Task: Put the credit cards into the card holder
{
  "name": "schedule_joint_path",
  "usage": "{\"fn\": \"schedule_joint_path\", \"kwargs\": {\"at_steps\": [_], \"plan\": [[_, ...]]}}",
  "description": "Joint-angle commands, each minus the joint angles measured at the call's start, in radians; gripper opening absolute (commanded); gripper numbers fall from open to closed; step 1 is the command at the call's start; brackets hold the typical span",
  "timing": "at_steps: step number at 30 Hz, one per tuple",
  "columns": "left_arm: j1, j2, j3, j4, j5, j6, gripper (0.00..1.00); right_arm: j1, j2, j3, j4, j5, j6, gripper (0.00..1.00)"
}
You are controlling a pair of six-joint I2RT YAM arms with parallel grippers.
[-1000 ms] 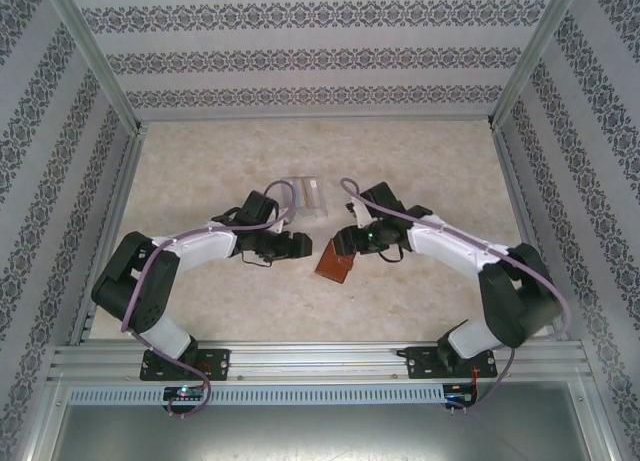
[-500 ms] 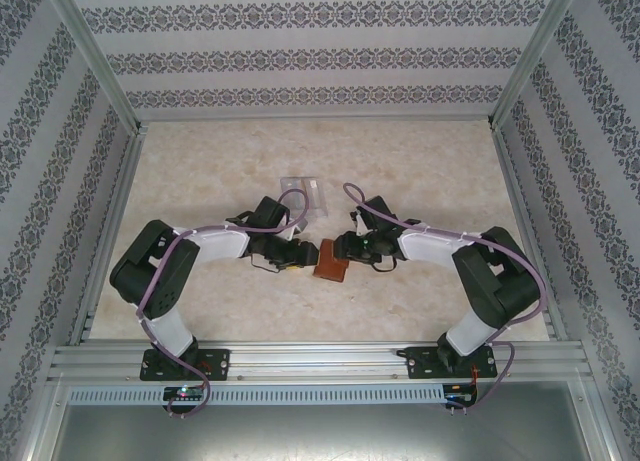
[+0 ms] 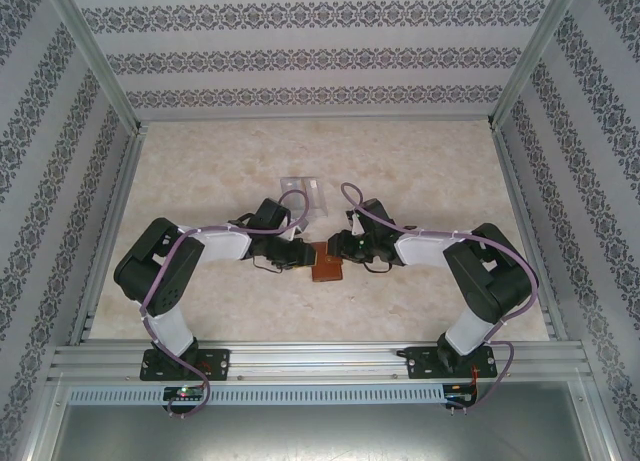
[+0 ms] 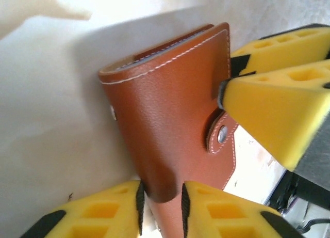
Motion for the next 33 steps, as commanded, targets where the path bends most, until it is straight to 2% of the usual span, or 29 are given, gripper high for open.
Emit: {"fn": "schedule_joint_path", "kwargs": {"at_steps": [1, 3, 4, 6, 10, 17, 22, 30, 33], "plan": [[-0.013, 0.012, 0.001, 0.076, 0.001, -0.018, 0.24, 0.019, 0.007, -0.026, 0.055, -0.046, 0.040, 0.38], [-0.013, 0.011, -0.002, 0.077, -0.017, -0.026, 0.27, 0.023, 0.004, -0.035, 0.072, -0.055, 0.050, 0.38], [-0.013, 0.009, -0.001, 0.067, -0.038, -0.027, 0.38, 0.024, 0.002, -0.038, 0.070, -0.052, 0.047, 0.37], [-0.013, -0.003, 0.003, 0.024, -0.082, -0.021, 0.50, 0.023, -0.005, -0.045, 0.065, -0.041, 0.042, 0.37], [-0.012, -0.054, -0.020, -0.022, -0.185, -0.021, 0.52, 0.027, -0.012, -0.056, 0.065, -0.040, 0.046, 0.36], [-0.013, -0.017, -0.025, 0.037, -0.163, -0.051, 0.36, 0.031, 0.008, -0.068, 0.128, -0.059, 0.088, 0.34], [-0.012, 0.014, -0.016, 0.097, -0.074, -0.072, 0.26, 0.033, 0.023, -0.077, 0.179, -0.080, 0.129, 0.33], [-0.013, -0.015, -0.011, 0.098, -0.053, -0.073, 0.15, 0.037, 0.043, -0.089, 0.234, -0.100, 0.156, 0.33], [-0.012, -0.053, -0.026, 0.119, -0.047, -0.086, 0.03, 0.040, 0.051, -0.087, 0.237, -0.093, 0.150, 0.33]]}}
